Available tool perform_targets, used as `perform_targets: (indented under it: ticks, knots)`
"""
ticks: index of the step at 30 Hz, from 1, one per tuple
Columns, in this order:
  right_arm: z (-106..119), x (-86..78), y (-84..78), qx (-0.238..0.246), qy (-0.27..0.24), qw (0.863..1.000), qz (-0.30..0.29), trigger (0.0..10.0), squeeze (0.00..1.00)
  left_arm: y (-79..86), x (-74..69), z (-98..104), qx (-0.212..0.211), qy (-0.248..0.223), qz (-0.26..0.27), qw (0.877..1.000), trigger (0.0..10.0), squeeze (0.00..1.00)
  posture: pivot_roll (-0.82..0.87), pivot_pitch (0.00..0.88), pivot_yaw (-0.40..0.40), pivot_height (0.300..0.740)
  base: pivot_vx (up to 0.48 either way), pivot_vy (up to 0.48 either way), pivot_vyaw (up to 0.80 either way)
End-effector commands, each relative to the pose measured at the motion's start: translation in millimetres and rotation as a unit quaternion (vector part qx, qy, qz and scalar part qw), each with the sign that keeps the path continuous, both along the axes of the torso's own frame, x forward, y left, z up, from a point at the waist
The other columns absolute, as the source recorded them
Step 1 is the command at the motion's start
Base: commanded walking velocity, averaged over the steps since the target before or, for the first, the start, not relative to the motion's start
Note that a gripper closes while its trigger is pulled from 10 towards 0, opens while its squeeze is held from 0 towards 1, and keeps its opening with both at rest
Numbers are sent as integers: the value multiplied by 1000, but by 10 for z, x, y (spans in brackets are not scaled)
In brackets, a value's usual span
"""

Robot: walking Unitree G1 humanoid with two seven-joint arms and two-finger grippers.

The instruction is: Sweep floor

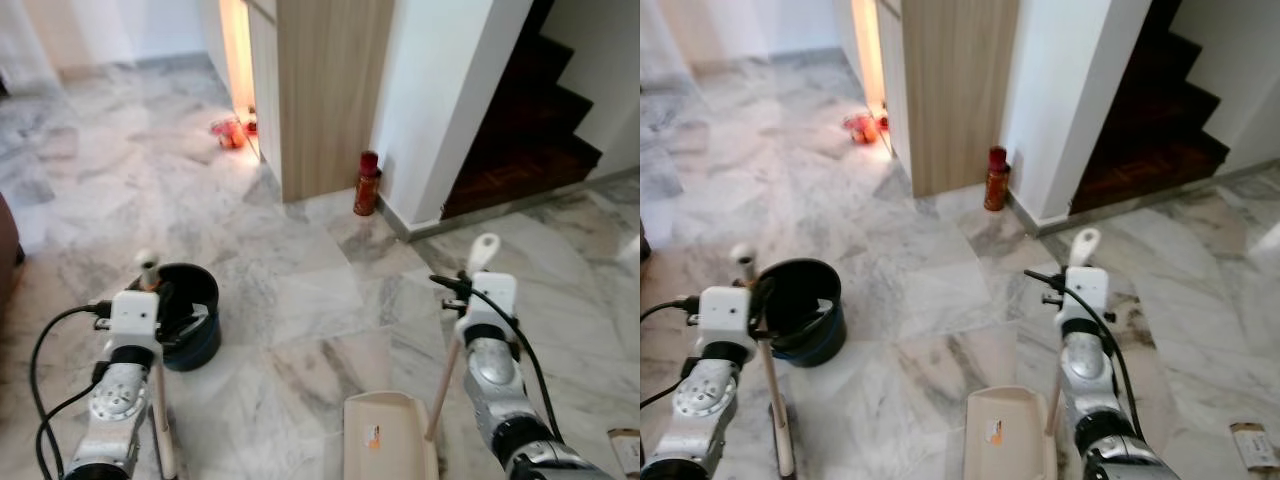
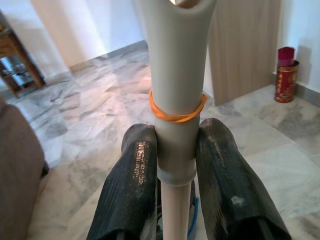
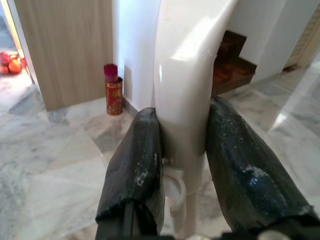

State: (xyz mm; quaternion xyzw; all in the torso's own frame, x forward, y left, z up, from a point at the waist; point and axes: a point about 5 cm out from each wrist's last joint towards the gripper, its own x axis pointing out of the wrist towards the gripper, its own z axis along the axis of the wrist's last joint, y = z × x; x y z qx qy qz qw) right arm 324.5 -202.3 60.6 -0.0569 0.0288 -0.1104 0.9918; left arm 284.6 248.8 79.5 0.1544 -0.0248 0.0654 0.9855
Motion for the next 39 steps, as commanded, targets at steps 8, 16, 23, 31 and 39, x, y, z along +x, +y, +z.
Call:
perform_targets:
  ticks: [8, 16, 23, 31, 39]
  knots:
    - [22, 4, 59, 5, -13, 1000, 3, 10000, 0, 77, 33, 148, 11, -28, 1, 1000, 10000, 0, 99, 0, 0, 740, 0, 0, -775]
    - [14, -23, -6, -3, -12, 1000, 3, 10000, 0, -85, 101, 136, -2, -31, -16, 999, 10000, 0, 106, 0, -3, 740, 0, 0, -773]
    - [63, 18, -35, -8, -13, 1000, 7, 10000, 0, -96, 104, 130, -6, -33, -16, 999, 10000, 0, 110, 0, -32, 740, 0, 0, -775]
    - [105, 59, -45, -13, -12, 1000, 16, 10000, 0, -126, 96, 120, -6, -34, -24, 999, 10000, 0, 124, 0, -58, 740, 0, 0, -773]
    - [89, 29, -86, -19, -12, 1000, 17, 10000, 0, -120, 15, 92, -9, -35, -30, 999, 10000, 0, 124, 0, -65, 740, 0, 0, -766]
